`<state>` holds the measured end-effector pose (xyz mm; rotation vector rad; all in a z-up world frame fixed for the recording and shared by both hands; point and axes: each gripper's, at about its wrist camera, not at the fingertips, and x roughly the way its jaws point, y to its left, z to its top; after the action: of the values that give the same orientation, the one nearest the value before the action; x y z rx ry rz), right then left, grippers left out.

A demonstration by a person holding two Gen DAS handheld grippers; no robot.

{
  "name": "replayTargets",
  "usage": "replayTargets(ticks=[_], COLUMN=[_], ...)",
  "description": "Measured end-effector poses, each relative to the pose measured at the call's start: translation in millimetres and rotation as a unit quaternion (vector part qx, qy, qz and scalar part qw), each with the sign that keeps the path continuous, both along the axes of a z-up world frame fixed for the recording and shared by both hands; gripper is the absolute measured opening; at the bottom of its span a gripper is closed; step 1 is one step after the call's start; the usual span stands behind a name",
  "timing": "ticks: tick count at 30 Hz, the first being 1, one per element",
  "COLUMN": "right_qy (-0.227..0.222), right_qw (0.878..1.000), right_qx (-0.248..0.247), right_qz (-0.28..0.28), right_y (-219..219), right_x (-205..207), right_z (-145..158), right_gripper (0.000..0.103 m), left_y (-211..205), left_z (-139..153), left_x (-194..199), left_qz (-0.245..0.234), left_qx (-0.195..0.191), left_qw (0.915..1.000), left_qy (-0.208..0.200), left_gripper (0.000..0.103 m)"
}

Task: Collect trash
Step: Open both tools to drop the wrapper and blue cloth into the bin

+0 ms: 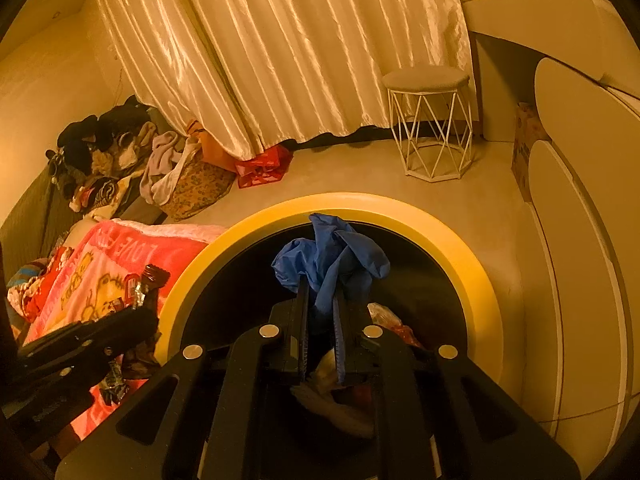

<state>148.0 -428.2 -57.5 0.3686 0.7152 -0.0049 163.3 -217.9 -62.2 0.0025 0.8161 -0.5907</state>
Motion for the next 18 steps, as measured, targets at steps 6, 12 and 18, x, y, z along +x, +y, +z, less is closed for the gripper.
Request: replayTargets(ticks=[6,12,18], right_qy=[-0.008,-0.016,-0.034], right_qw=[1.0,1.0,0.999], right_qx=[0.006,0.006,-0.012], right_qz=[-0.009,-0.022,-0.019], right_y=[-2.7,-2.5,8.6], right_x=[-3.1,-6.4,-8.5], right_z=[3.7,7.1,15.1], right_gripper=[0.028,0.05,0.069], left_y=[3.9,15.2,31.7], left_z=[0.1,10.5,20.1], left_x=[-0.7,-8.2,-17.3], left_qz=[-0.001,0.021,0.054], left_qx=[-0.021,-0.027,-0.021], left_qw=[0.9998,0.9991,0.9974], left_qy=[-0.004,-0.025,-0.041], left_gripper=[0.054,0.086,0.092])
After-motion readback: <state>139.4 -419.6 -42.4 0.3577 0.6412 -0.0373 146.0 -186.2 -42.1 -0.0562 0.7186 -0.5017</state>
